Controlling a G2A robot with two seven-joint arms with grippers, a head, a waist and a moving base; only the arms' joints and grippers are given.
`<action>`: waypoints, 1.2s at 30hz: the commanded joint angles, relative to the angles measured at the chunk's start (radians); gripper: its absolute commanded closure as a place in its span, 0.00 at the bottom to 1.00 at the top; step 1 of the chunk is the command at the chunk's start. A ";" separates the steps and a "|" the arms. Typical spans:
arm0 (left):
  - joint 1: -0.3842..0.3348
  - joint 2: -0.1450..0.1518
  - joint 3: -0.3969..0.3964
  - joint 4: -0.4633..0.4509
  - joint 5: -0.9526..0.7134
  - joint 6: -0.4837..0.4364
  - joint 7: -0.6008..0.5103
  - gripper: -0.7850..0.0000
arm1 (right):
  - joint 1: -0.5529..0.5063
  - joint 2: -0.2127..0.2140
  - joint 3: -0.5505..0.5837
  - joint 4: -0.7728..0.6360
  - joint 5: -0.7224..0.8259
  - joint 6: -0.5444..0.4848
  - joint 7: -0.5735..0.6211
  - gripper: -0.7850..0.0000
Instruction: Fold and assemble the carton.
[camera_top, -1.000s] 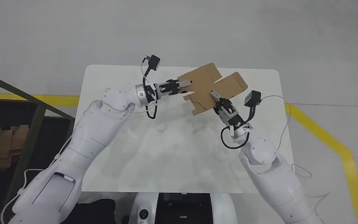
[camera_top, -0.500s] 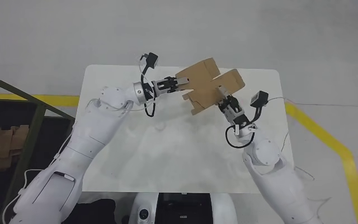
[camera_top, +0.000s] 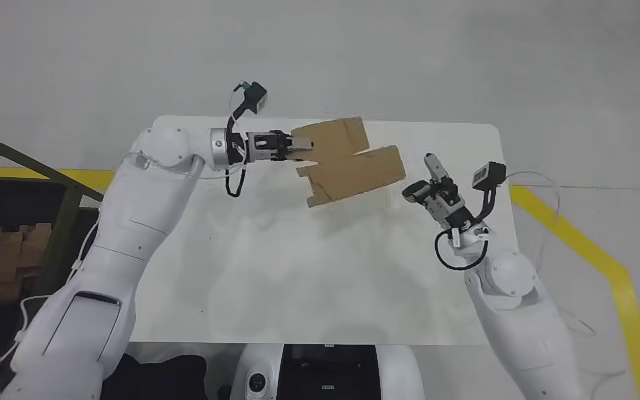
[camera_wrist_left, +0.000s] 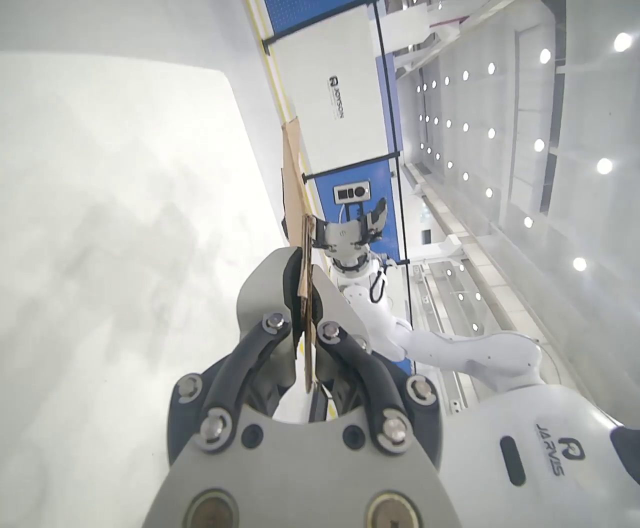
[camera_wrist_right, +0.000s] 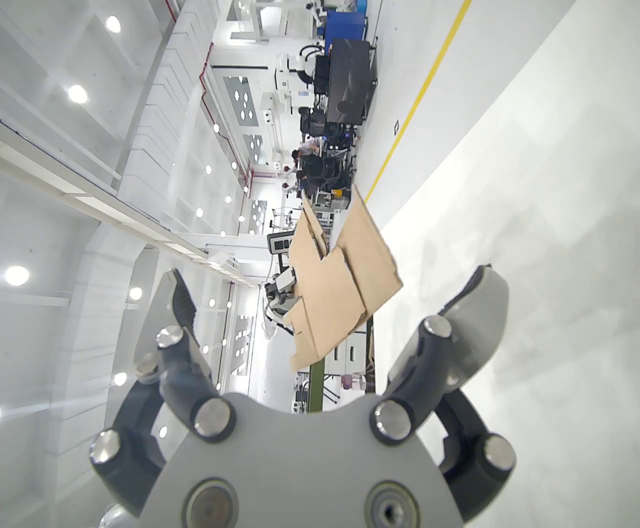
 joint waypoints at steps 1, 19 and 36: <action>-0.018 0.002 0.004 0.023 -0.019 0.020 -0.116 1.00 | 0.007 0.001 0.006 0.017 0.005 -0.004 0.043 0.00; -0.098 0.030 0.128 0.097 -0.253 -0.015 -0.321 1.00 | 0.056 0.012 0.017 0.151 0.038 -0.155 0.378 0.00; -0.056 0.018 0.159 0.153 -0.299 -0.069 -0.285 1.00 | 0.083 0.027 0.005 0.152 -0.041 -0.231 0.596 0.00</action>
